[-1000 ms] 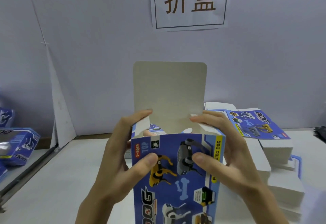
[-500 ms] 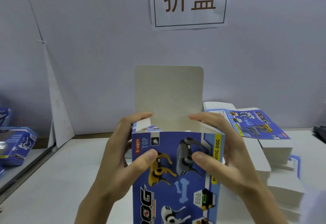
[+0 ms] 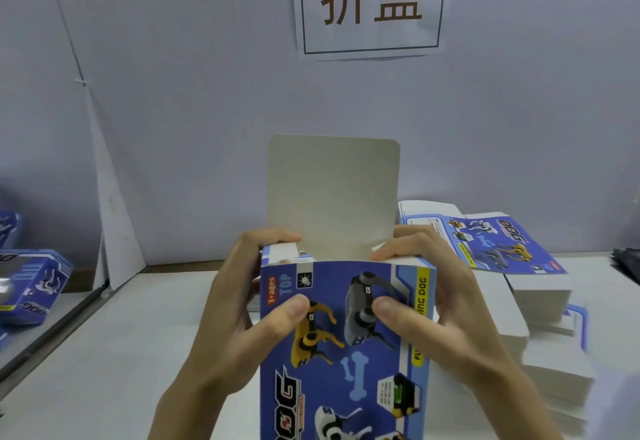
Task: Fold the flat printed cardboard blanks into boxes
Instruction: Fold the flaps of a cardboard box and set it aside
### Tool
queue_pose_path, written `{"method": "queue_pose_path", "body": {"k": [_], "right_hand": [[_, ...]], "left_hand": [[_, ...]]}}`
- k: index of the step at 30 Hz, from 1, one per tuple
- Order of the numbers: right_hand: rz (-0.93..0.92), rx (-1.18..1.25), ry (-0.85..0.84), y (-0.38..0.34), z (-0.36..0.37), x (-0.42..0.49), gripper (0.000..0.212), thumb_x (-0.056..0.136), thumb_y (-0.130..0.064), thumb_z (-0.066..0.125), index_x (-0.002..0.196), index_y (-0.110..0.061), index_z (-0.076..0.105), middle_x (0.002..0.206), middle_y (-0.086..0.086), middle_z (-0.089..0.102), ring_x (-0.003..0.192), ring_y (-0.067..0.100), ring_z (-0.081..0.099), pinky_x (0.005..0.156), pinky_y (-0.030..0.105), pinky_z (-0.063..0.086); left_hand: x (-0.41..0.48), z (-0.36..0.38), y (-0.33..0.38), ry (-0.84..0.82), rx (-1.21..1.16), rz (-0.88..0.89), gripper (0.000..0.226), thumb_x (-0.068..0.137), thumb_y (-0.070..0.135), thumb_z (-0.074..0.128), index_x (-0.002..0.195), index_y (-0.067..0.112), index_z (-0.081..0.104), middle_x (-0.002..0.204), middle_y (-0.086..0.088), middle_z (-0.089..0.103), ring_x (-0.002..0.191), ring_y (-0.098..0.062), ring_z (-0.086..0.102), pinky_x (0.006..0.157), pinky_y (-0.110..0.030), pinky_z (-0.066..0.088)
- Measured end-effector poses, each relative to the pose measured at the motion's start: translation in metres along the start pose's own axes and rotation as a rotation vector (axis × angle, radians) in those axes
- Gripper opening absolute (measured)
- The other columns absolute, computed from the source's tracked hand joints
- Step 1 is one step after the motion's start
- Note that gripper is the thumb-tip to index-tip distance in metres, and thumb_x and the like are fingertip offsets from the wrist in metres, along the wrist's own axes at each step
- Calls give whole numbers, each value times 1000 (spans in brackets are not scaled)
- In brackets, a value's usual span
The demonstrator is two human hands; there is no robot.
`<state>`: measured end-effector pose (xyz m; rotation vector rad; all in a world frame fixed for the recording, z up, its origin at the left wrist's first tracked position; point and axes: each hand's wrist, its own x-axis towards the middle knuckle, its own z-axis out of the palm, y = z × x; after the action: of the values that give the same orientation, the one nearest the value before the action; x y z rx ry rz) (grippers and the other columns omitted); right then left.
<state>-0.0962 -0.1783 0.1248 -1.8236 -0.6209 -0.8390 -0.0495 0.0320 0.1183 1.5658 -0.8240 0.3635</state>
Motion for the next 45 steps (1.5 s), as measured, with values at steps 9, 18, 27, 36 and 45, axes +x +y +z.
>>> {"method": "queue_pose_path", "body": {"k": [9,18,27,36,45], "right_hand": [[33,-5,-6,-3,-4,1,33,72,-40,67,103,-32,63,107,-10,56,103,13,61,69,20,55],[29,-143,191,1,9,0,41,73,-43,66,113,-34,58,117,-7,54,113,11,54,79,23,53],[48,-185,225,3,28,-4,50,75,-46,61,122,-36,45,124,-5,41,123,9,41,97,22,44],[84,-55,4,-6,17,-6,42,76,-42,60,118,-40,53,125,-5,40,116,0,51,82,4,45],[87,-91,-54,-5,15,-7,65,73,-49,69,131,-51,39,133,-17,37,125,5,47,92,9,44]], "left_hand": [[0,-1,3,7,1,-30,61,56,78,68,103,39,60,103,-3,67,95,-34,69,61,-32,58],[9,9,9,142,286,61,65,81,57,66,134,58,29,125,36,36,115,15,48,70,1,45],[-2,32,18,116,714,163,126,54,77,58,150,38,-14,159,8,-11,147,-6,3,111,-50,35],[-2,35,24,108,835,191,118,61,76,56,154,16,15,159,-5,5,148,-29,13,108,-52,38],[1,23,24,132,837,300,75,54,57,65,121,26,50,140,-11,26,128,-36,38,93,-45,49]]}}
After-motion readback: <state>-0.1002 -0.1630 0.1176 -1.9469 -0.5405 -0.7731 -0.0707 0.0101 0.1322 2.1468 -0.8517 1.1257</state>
